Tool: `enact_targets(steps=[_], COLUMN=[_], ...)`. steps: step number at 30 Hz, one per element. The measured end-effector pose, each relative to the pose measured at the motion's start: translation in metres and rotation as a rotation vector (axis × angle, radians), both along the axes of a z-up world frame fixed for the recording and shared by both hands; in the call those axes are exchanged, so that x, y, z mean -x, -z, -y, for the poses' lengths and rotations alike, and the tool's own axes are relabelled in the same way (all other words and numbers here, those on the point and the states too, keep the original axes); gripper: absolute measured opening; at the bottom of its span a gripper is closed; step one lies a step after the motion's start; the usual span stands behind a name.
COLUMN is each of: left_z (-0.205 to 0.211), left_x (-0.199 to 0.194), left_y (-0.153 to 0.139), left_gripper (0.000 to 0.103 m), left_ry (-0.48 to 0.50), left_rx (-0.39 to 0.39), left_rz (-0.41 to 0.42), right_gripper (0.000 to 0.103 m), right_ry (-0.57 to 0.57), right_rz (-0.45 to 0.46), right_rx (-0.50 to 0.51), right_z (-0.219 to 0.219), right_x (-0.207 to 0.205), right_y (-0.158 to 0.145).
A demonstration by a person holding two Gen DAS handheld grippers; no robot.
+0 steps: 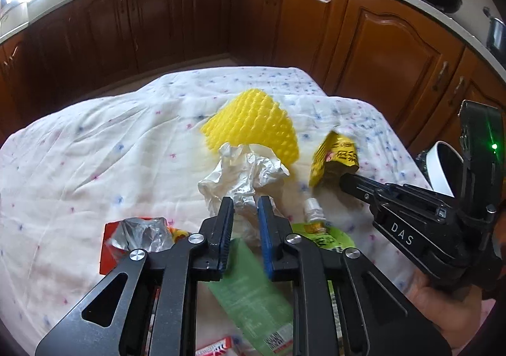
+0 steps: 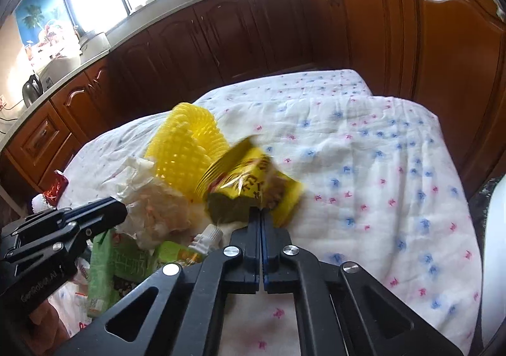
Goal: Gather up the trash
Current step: 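Carry the tissue and yellow packet over the bin and open both grippers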
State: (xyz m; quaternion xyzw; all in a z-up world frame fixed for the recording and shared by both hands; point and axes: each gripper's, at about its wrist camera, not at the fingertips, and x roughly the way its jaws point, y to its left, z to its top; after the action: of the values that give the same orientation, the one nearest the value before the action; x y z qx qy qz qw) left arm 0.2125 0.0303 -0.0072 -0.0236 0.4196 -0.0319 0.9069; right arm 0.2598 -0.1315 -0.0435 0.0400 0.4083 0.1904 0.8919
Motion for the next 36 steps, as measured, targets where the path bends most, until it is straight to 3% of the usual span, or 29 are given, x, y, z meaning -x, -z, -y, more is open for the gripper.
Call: enact_targets(steps=[1,17,36], left_z=[0.001,0.006,0.121], left_x=[0.002,0.035,0.061], left_y=[-0.002,-0.043,-0.055], left_gripper=[0.005,0.004,0.004], left_ry=[0.007,0.052,0.295], left_rx=[0.006,0.089,0.135], left_rz=[0.007,0.101,0.105], right_gripper=[0.0,0.0,0.0], right_ry=[0.001,0.073,0.32], right_rz=[0.006,0.085,0.137], right_rx=[-0.002,-0.04,-0.027], right_z=[0.002,0.048,0.179], right_x=[0.003,0.054,0.126], right_y=[-0.003,-0.036,-0.061])
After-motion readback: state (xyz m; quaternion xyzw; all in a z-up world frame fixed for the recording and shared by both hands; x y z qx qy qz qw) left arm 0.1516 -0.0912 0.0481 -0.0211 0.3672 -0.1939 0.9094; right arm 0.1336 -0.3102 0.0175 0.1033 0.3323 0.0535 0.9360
